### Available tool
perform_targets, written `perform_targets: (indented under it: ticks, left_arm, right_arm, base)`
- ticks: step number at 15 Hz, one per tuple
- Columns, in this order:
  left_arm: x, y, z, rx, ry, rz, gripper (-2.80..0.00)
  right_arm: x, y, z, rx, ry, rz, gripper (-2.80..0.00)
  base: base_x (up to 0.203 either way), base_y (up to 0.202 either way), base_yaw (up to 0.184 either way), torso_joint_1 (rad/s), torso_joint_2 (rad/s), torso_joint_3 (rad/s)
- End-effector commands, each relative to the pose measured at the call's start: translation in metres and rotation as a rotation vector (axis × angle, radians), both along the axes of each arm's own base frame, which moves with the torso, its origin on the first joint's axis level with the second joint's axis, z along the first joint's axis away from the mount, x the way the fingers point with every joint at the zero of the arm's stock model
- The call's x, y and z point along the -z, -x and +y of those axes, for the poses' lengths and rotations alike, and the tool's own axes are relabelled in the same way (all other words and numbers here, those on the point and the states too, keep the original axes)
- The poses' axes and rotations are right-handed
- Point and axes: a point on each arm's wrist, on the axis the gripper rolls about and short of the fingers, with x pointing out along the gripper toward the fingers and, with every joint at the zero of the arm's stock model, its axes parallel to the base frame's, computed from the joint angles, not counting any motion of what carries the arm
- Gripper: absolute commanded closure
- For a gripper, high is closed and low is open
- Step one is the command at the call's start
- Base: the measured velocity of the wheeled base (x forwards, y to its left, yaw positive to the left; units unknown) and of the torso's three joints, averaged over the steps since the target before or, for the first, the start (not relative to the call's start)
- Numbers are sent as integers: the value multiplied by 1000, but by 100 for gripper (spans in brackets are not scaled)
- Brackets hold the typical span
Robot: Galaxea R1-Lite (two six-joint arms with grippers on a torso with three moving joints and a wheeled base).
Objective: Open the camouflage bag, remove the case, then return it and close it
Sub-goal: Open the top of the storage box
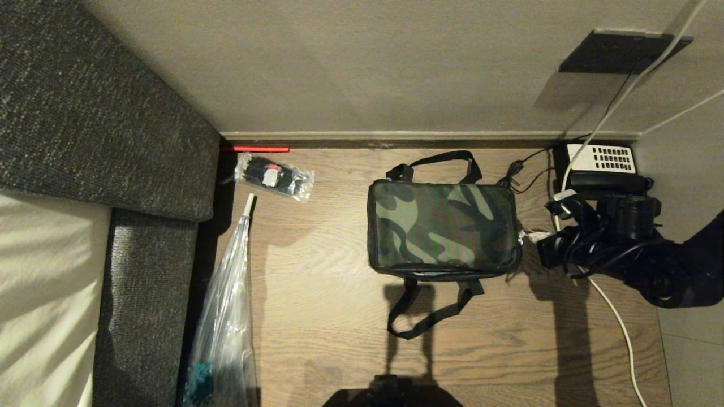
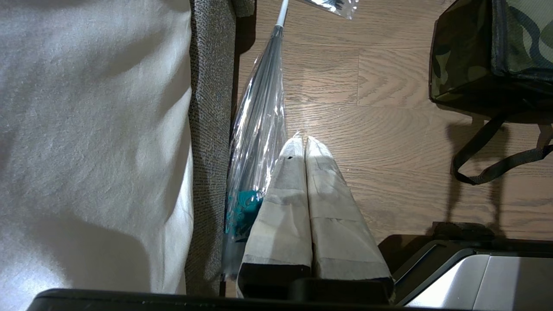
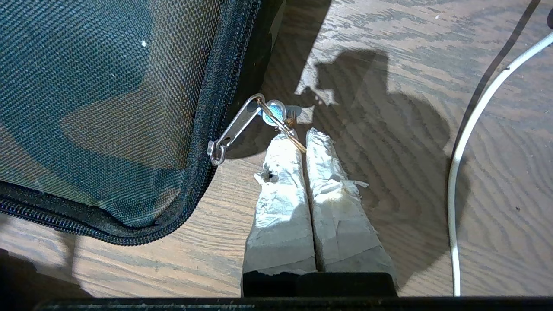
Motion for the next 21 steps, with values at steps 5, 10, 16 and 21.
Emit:
perform_targets:
  ticks: [5,10,16,21]
  left_arm:
    - [1,0,0,0,0,4,0]
    - [1,0,0,0,0,4,0]
    - [0,0,0,0,0,3,0]
    - [1,0,0,0,0,4,0]
  right_arm:
    - [-5,-7,0,-2,3,-29,0]
    - [-9,-12,0,-16,0,-49,0]
    - [-9,-11,0,-17,0,-47,0]
    - [-9,-12,1,-20,-2,-50,0]
  base:
    - [0,0,0,0,0,0]
    - [0,0,0,0,0,0]
    - [0,0,0,0,0,0]
    - [0,0,0,0,0,0]
